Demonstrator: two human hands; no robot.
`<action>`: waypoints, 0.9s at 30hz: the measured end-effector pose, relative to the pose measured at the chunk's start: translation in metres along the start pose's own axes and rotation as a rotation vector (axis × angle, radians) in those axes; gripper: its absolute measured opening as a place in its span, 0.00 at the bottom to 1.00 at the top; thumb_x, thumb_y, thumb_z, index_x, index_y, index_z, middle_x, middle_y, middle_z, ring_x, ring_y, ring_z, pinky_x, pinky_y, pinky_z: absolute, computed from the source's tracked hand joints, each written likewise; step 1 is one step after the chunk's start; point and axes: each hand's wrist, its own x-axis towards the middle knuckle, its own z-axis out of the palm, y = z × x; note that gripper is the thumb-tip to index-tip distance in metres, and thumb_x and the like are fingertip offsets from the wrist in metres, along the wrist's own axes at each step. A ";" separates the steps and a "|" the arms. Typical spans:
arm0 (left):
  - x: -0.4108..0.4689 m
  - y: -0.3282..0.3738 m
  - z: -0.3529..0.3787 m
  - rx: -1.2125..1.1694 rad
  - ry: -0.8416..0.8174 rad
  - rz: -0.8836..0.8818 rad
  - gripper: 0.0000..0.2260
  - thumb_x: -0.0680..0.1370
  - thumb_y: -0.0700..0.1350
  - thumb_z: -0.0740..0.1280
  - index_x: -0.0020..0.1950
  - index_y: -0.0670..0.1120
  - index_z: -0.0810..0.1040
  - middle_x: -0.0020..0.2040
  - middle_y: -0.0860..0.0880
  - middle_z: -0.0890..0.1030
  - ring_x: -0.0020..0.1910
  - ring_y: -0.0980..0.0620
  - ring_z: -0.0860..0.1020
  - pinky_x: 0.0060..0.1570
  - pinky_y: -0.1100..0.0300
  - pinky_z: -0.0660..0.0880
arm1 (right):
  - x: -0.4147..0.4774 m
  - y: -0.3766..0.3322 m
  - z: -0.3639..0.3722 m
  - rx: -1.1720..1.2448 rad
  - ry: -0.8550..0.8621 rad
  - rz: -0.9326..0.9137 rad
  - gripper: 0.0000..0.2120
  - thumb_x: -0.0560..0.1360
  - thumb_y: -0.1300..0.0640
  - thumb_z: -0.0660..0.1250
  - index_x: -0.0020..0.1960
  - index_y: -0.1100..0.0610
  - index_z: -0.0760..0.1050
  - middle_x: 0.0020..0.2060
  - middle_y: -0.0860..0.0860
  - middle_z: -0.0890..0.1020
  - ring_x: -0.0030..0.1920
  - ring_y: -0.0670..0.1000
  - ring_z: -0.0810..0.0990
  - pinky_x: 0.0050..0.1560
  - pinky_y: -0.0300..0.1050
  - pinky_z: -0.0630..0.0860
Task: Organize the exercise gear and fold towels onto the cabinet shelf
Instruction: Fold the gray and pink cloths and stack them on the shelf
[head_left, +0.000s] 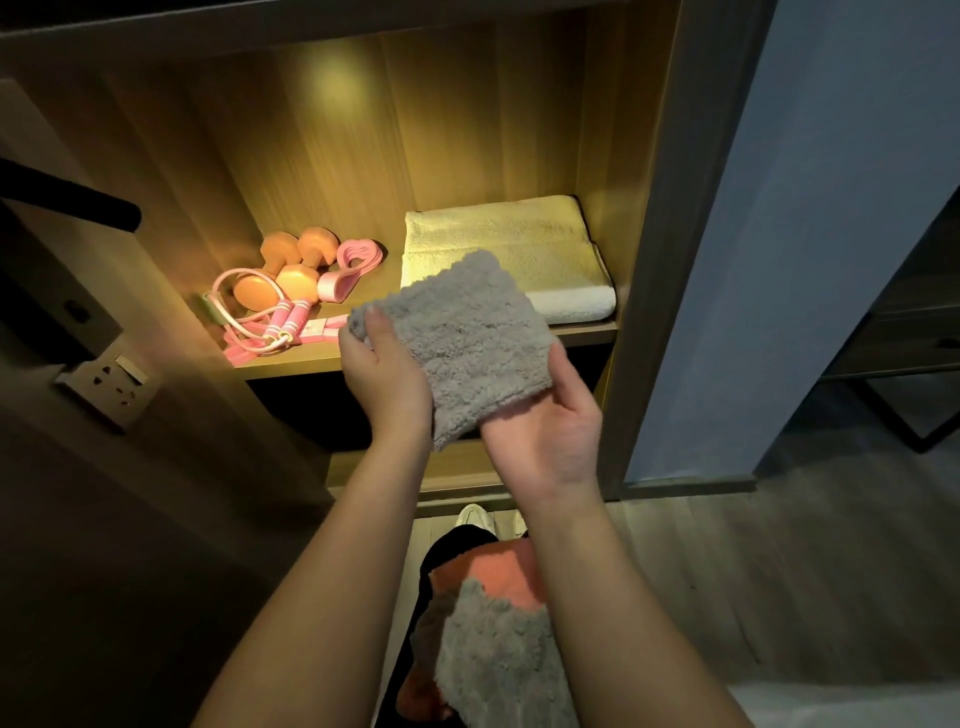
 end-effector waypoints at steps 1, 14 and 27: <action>0.002 -0.003 0.001 0.009 0.021 -0.050 0.07 0.83 0.52 0.58 0.51 0.53 0.74 0.48 0.55 0.79 0.51 0.55 0.79 0.54 0.54 0.77 | 0.000 0.004 0.001 -0.021 0.022 -0.029 0.26 0.72 0.52 0.67 0.68 0.60 0.71 0.62 0.58 0.79 0.63 0.56 0.78 0.63 0.53 0.73; 0.021 -0.007 0.010 0.120 0.051 -0.082 0.09 0.83 0.53 0.57 0.45 0.55 0.71 0.43 0.56 0.76 0.42 0.60 0.76 0.38 0.61 0.72 | -0.016 -0.003 -0.024 0.209 0.170 -0.036 0.29 0.75 0.55 0.63 0.72 0.66 0.63 0.68 0.65 0.72 0.67 0.60 0.71 0.64 0.55 0.70; 0.007 0.023 0.004 0.209 -0.495 0.292 0.07 0.83 0.52 0.59 0.50 0.52 0.74 0.46 0.56 0.79 0.44 0.68 0.78 0.42 0.70 0.74 | 0.043 -0.034 -0.033 -0.710 0.211 0.430 0.32 0.75 0.32 0.59 0.67 0.55 0.74 0.59 0.57 0.82 0.59 0.57 0.81 0.64 0.58 0.74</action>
